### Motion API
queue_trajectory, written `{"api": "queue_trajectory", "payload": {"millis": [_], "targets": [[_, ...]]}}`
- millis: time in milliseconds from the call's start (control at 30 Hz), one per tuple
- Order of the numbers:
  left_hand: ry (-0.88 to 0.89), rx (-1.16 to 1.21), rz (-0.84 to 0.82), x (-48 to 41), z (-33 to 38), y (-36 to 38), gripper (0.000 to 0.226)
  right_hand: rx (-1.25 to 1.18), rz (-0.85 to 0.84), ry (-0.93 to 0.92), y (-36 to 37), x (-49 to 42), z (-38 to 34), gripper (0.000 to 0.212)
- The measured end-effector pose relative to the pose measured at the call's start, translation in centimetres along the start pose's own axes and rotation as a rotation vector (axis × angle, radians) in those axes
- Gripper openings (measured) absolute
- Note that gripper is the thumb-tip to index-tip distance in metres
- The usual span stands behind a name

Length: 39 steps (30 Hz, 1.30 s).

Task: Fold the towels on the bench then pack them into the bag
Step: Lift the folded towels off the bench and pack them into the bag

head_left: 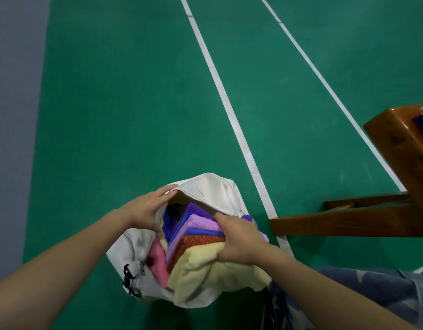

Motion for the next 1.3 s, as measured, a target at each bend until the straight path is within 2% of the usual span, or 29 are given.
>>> {"api": "queue_trajectory", "payload": {"millis": [333, 567, 700, 867, 1000, 1100, 1200, 1300], "targets": [[0.017, 0.023, 0.077, -0.3, 0.0, -0.3, 0.120, 0.049, 0.197, 0.199, 0.1, -5.7, 0.6, 0.043], [0.046, 0.021, 0.088, -1.0, 0.8, -1.0, 0.119, 0.089, 0.511, 0.320, 0.7, -6.3, 0.7, 0.038], [0.059, 0.050, 0.096, -1.4, 0.9, -1.1, 0.121, 0.086, 0.694, 0.400, 2.7, -7.1, 0.6, 0.046], [0.034, 0.135, 0.114, -2.0, 0.7, -0.6, 0.123, 0.040, 0.679, 0.500, 4.7, -7.9, -0.6, 0.051], [0.044, 0.201, 0.157, -1.9, 0.6, -0.5, 0.123, 0.030, 0.592, 0.584, 6.6, -8.8, -1.8, 0.059], [0.043, 0.219, 0.149, -1.7, 0.4, -0.6, 0.122, 0.000, 0.334, 0.625, 8.0, -9.4, -2.1, 0.062], [0.042, 0.194, 0.116, -1.5, 0.3, -0.7, 0.121, -0.190, 0.138, 0.659, 9.3, -9.5, -2.1, 0.069], [0.047, 0.164, 0.105, -1.4, 0.3, -0.8, 0.120, -0.253, 0.216, 0.784, 9.2, -9.3, -1.6, 0.068]]}}
Point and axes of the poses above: each hand's wrist, its own x-axis away from the middle knuckle, its own y-axis out of the palm, z = x × y, the point moved 1 cm from there along -x, towards the middle knuckle, and after that the axes turned 11 degrees about y, right-handed, at the moved point
